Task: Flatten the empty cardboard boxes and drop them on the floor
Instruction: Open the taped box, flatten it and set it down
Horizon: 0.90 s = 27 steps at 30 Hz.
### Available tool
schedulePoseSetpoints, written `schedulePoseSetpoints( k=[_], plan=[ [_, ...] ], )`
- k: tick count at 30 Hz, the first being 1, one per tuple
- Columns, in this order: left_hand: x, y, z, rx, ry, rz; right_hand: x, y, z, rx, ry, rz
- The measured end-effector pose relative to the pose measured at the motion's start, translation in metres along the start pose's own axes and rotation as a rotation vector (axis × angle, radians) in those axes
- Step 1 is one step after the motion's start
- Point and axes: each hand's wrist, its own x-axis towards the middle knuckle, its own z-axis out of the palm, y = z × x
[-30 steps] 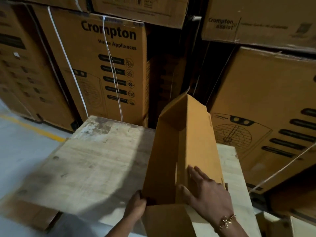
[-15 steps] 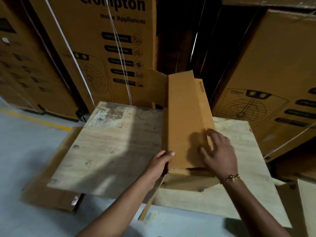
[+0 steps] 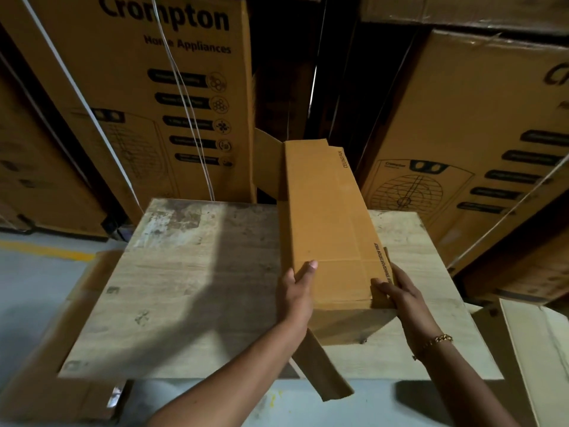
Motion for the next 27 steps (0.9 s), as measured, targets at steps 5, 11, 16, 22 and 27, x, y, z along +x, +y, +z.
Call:
schedulePoseSetpoints(
  k=[5,11,16,22,27],
  plan=[
    [0.015,0.002,-0.034,-0.132,-0.020,-0.066,-0.024,-0.034,0.021,-0.160,-0.005,-0.211],
    [0.025,-0.031,-0.109,-0.289,-0.047,-0.216,-0.047,-0.026,0.092,-0.763,-0.209,-0.458],
    [0.025,-0.044,-0.149,-0.329,0.074,-0.229,-0.048,-0.010,0.137,-0.972,-0.350,-0.569],
    [0.038,-0.064,-0.190,-0.402,0.112,-0.353,-0.022,-0.004,0.138,-1.173,-0.371,-0.466],
    [0.035,-0.063,-0.201,-0.141,0.094,-0.255,0.008,0.003,0.119,-1.278,-0.260,-0.256]
  ],
)
